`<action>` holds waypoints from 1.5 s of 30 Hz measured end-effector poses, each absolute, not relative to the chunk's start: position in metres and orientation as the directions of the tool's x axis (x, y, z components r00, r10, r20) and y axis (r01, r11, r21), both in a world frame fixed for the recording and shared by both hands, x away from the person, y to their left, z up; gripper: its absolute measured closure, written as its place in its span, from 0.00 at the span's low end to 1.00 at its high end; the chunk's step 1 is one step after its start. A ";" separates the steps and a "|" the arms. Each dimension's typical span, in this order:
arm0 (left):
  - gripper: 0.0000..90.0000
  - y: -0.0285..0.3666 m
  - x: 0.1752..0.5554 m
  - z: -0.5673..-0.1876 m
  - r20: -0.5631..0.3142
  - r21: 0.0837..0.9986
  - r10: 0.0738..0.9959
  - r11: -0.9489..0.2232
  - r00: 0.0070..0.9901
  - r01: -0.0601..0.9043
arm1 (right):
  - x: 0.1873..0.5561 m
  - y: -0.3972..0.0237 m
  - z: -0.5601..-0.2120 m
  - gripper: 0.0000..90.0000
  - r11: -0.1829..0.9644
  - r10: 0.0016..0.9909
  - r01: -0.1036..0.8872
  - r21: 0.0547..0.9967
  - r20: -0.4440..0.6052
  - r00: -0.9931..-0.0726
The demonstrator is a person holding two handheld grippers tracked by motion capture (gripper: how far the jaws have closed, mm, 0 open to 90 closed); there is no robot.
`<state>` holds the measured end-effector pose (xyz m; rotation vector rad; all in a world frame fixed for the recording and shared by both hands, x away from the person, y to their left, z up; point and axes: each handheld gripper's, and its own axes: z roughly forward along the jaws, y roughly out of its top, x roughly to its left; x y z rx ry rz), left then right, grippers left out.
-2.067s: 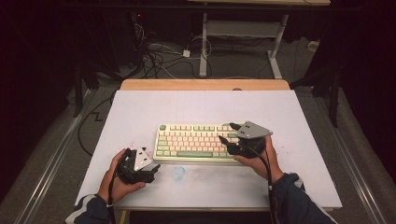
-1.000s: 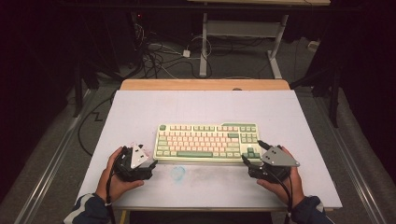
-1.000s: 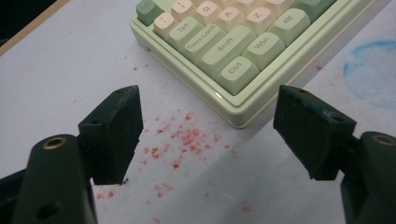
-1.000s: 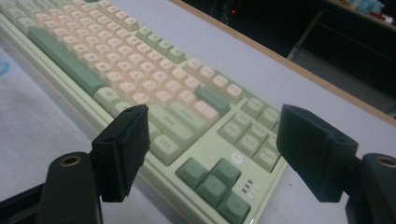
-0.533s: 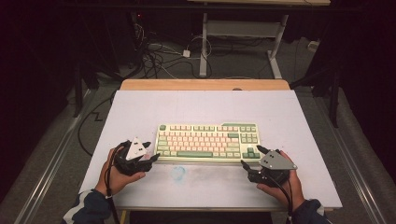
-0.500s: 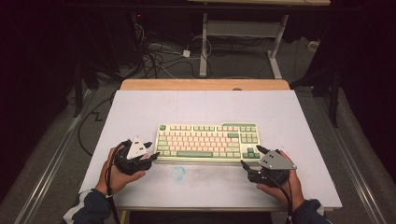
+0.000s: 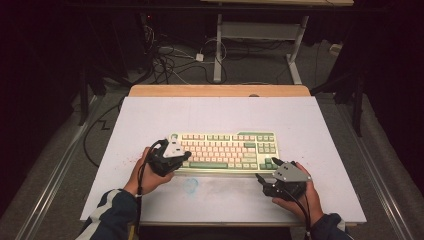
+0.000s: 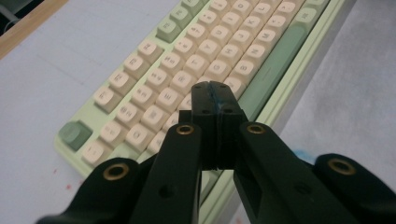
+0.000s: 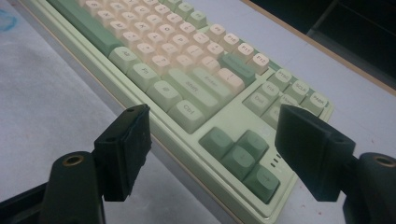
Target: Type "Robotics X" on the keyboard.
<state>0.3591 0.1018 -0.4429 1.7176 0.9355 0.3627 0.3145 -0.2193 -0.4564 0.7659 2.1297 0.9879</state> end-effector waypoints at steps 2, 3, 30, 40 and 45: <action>0.97 0.093 0.364 -0.444 -0.215 0.908 0.728 -0.097 0.651 0.408 | 0.314 -0.219 -0.458 0.32 0.547 0.724 0.231 0.804 -0.317 -0.612; 0.97 0.088 0.366 -0.445 -0.222 0.905 0.722 -0.098 0.656 0.415 | 0.314 -0.219 -0.458 0.32 0.547 0.724 0.231 0.804 -0.317 -0.612; 0.95 0.044 0.380 -0.466 -0.170 0.883 0.721 -0.191 0.672 0.428 | 0.316 -0.216 -0.463 0.32 0.586 0.691 0.225 0.779 -0.335 -0.640; 0.75 0.058 0.370 -0.450 -0.125 0.933 0.729 -0.144 0.673 0.330 | 0.316 -0.219 -0.461 0.32 0.579 0.701 0.231 0.782 -0.333 -0.630; 0.57 0.064 0.364 -0.446 -0.109 0.948 0.731 -0.128 0.673 0.293 | 0.316 -0.219 -0.461 0.32 0.573 0.705 0.229 0.787 -0.331 -0.627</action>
